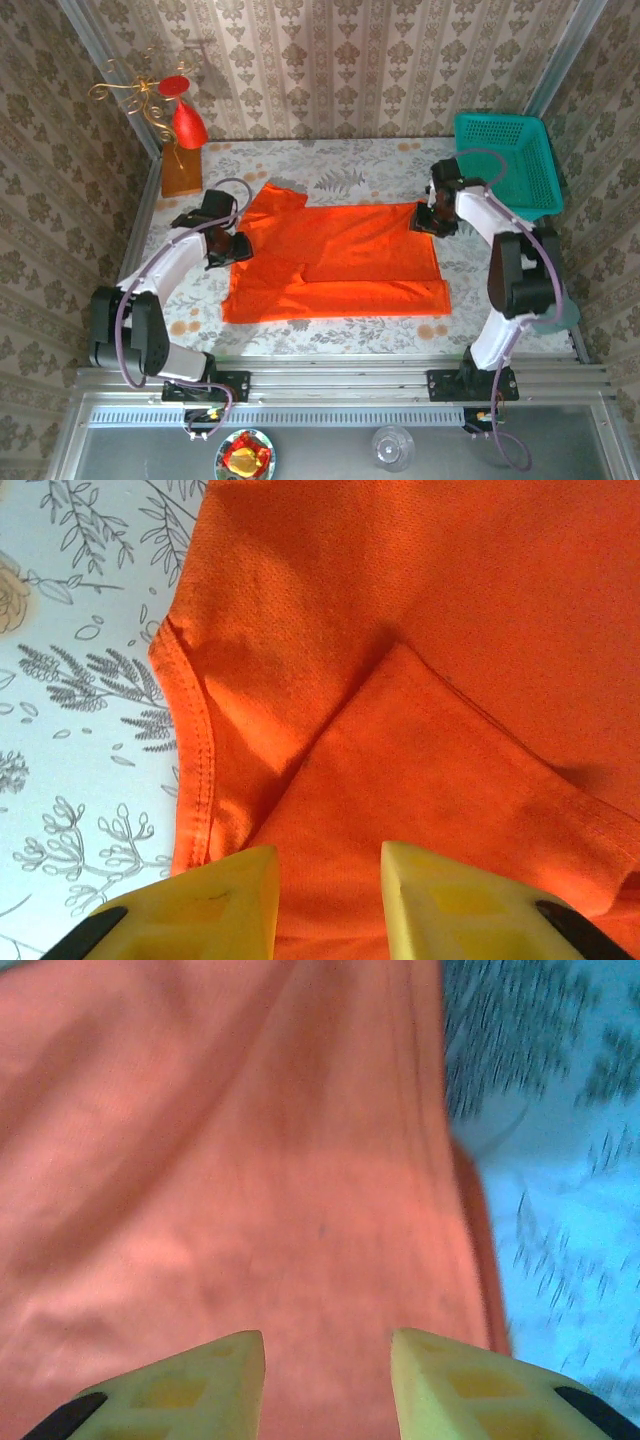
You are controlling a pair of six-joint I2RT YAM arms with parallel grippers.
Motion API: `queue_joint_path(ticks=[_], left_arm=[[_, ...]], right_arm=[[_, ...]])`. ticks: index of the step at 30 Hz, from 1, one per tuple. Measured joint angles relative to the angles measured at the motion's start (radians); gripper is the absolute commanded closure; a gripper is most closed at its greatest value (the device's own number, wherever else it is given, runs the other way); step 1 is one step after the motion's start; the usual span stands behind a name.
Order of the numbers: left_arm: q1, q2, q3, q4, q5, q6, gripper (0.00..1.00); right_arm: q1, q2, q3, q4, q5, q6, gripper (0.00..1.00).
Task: Fold the inside-out t-shirt
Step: Move the T-shirt to the center of the table, then fold the T-shirt at the center of the table.
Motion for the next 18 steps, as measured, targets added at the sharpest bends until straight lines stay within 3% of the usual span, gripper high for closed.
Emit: queue_joint_path(ticks=[11,18], left_arm=[[0.006,0.127,0.029,0.033,0.011,0.045,0.68],[0.013,0.134,0.029,0.034,0.011,0.058,0.68]], right_arm=[[-0.01,0.398,0.506,-0.109,0.164,-0.085,0.69],[-0.011,0.512,0.638,-0.17,0.198,-0.115,0.79]])
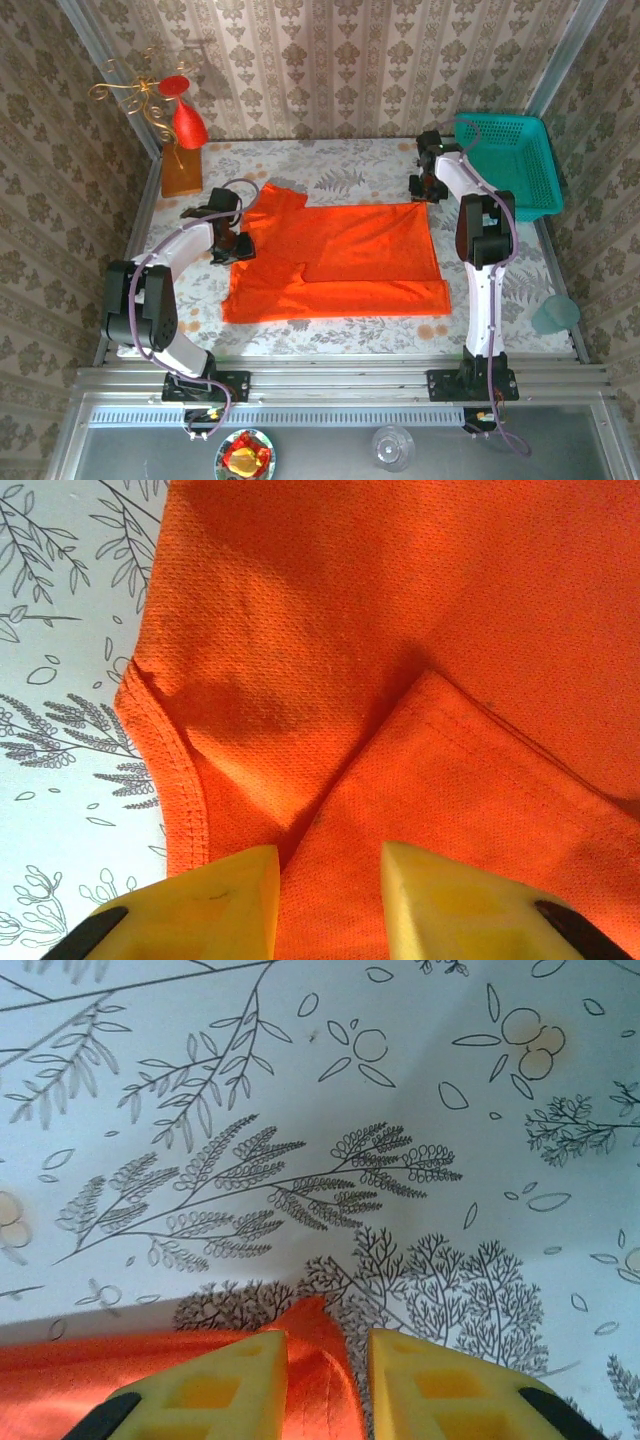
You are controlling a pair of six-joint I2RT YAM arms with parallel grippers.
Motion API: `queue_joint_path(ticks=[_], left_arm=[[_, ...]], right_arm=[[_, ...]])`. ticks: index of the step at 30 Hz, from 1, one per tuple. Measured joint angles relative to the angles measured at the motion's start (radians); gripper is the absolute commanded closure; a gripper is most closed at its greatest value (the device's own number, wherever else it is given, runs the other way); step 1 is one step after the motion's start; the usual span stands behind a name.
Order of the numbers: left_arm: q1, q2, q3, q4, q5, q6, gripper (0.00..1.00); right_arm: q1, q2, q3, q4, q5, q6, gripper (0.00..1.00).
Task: Fold the inside-out t-shirt
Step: Fold the T-shirt at the center of the table.
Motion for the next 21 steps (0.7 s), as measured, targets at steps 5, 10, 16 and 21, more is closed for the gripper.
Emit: queue_joint_path(ticks=[5,10,16,21], left_arm=[[0.005,0.007,0.0,0.002,0.0,0.007,0.68],[0.013,0.038,0.029,-0.001,0.0,0.018,0.68],[0.028,0.167,0.206,0.002,0.007,0.084,0.66],[0.032,0.34,0.456,-0.007,0.006,0.177,0.66]], right_arm=[[-0.002,0.007,0.004,-0.015,0.019,-0.01,0.89],[-0.007,0.007,0.004,-0.014,0.024,-0.009,0.95],[-0.015,0.008,0.004,-0.012,0.008,-0.005,1.0],[-0.015,0.007,-0.016,0.013,-0.015,0.004,1.0]])
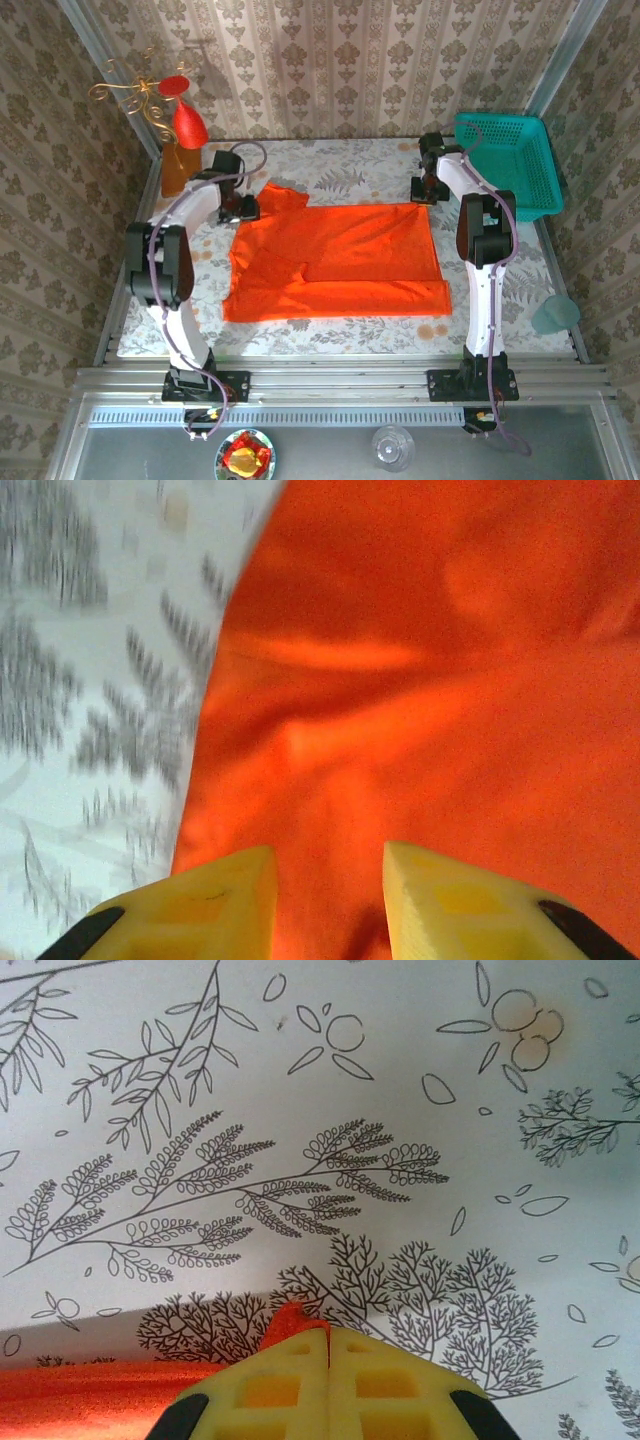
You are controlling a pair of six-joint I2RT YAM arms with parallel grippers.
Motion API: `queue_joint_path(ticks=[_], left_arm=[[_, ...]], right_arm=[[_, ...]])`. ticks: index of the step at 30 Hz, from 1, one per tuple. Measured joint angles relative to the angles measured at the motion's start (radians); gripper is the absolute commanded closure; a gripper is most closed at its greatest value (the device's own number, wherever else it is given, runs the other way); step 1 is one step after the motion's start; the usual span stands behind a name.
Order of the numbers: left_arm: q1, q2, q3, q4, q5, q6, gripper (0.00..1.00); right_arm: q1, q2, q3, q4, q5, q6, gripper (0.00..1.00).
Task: Fold the inside-out t-shirt
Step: Fold the T-shirt at the center of the table.
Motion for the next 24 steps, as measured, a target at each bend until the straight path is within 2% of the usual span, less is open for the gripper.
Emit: queue_joint_path(ticks=[6,12,20,24], left_arm=[[0.0,0.235,0.299,-0.034,-0.007,0.111,0.65],[0.0,0.432,0.528,-0.071,-0.007,0.197,0.65],[0.0,0.61,0.803,-0.16,-0.002,0.272,0.63],[-0.002,0.665,0.887,-0.213,0.009,0.292,0.64]], right_arm=[[0.0,-0.014,-0.047,0.033,-0.011,0.012,1.0],[0.0,-0.027,-0.072,0.056,-0.016,0.014,1.0],[0.0,-0.028,-0.072,0.056,-0.016,0.014,1.0],[0.0,-0.028,-0.072,0.056,-0.016,0.014,1.0]])
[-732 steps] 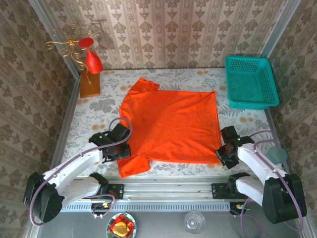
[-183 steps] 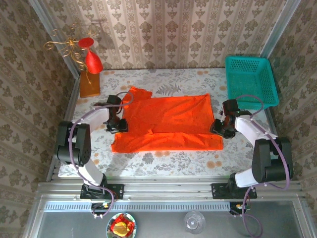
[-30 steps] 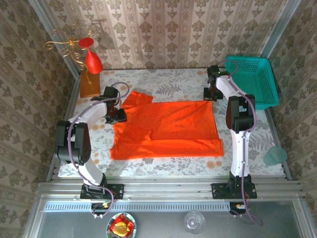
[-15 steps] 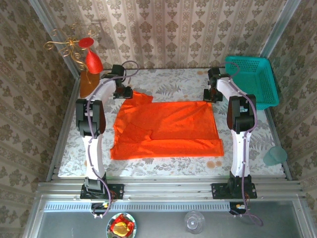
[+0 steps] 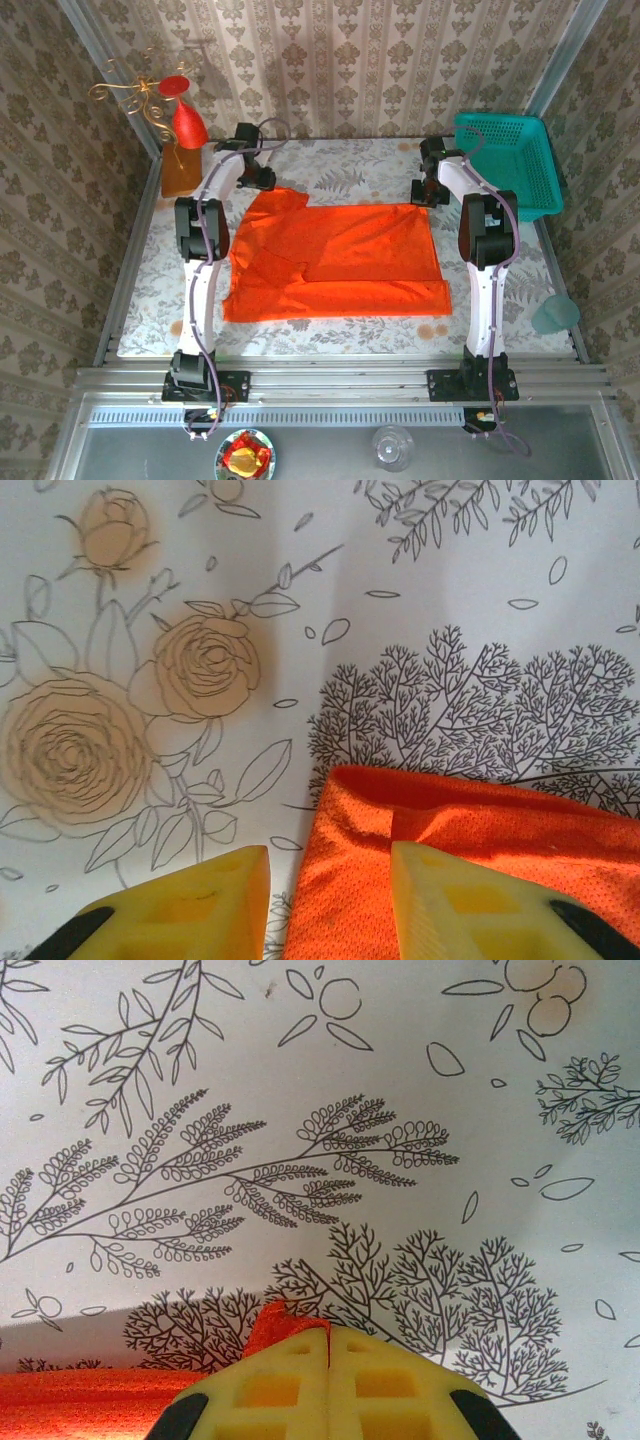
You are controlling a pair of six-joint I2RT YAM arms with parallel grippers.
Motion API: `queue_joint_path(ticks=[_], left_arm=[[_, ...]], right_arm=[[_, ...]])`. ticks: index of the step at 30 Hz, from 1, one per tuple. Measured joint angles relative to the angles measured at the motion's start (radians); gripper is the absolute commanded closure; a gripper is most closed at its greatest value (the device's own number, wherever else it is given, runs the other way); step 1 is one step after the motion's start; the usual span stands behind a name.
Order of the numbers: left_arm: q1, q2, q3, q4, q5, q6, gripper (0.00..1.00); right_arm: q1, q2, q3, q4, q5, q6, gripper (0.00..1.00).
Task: Fold the inside-out t-shirt
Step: Fold the T-shirt at the center of the table.
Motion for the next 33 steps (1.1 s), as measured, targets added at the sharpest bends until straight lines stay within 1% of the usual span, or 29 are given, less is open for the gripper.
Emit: queue_joint_path(ticks=[2,8,12,14,20,23,30,33], left_arm=[[-0.004,0.023,0.029,-0.024,0.006,0.01,0.66],[-0.011,0.046,0.085,-0.084,0.013,0.047,0.81],[-0.018,0.055,0.097,-0.115,0.014,0.06,0.96],[-0.02,0.055,0.098,-0.116,0.01,0.06,1.0],[-0.019,0.051,0.097,-0.074,-0.056,0.053,1.0],[-0.017,0.015,0.076,-0.036,-0.081,0.045,1.0],[-0.005,-0.166,0.011,0.068,-0.091,0.016,1.0],[-0.002,-0.264,-0.073,0.13,-0.091,0.006,1.0]], right_arm=[[0.0,0.0,0.0,0.0,0.0,0.0,1.0],[0.0,0.0,0.0,0.0,0.0,0.0,1.0],[0.0,0.0,0.0,0.0,0.0,0.001,1.0],[0.0,0.0,0.0,0.0,0.0,0.004,1.0],[0.0,-0.007,0.0,0.0,0.004,0.016,1.0],[0.0,-0.025,0.0,0.0,0.011,0.024,1.0],[0.0,-0.119,-0.015,0.027,0.014,0.043,1.0],[0.0,-0.159,-0.031,0.045,0.014,0.047,1.0]])
